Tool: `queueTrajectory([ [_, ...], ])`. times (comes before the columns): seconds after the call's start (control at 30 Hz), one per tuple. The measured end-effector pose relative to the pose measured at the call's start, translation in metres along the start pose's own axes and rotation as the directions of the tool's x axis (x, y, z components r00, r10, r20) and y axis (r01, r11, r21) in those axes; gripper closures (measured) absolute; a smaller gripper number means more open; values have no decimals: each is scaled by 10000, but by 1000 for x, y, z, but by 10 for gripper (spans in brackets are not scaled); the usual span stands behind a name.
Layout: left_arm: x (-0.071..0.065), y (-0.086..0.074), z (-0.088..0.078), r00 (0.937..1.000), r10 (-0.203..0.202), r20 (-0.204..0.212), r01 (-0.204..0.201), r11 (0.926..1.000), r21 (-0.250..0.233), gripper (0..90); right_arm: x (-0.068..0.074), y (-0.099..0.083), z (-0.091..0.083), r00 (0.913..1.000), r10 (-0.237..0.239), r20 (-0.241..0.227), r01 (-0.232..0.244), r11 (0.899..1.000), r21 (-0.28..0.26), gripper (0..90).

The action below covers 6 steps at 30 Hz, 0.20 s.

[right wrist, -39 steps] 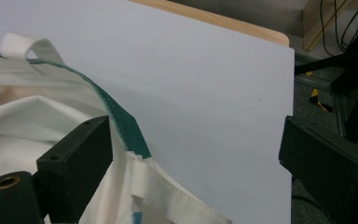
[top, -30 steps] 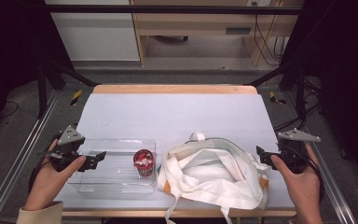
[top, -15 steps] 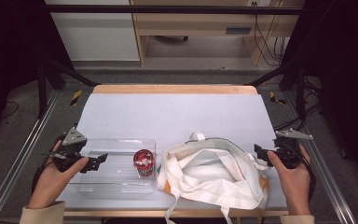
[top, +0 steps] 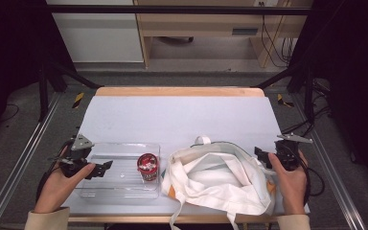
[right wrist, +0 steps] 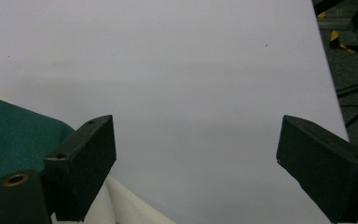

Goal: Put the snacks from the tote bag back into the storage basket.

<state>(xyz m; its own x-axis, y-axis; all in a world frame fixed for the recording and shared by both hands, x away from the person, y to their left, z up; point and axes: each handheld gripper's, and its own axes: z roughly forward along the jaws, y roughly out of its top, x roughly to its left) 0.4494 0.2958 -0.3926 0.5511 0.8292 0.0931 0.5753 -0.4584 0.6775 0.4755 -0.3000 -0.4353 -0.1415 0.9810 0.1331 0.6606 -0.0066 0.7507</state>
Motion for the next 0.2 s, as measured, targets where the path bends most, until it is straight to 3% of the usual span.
queueTrajectory([
  [0.2,-2,2,4,9999,101,134,-102,9999,45,59,-3,-4,0,9992,388,-118,-390,9991,-181,94],
])
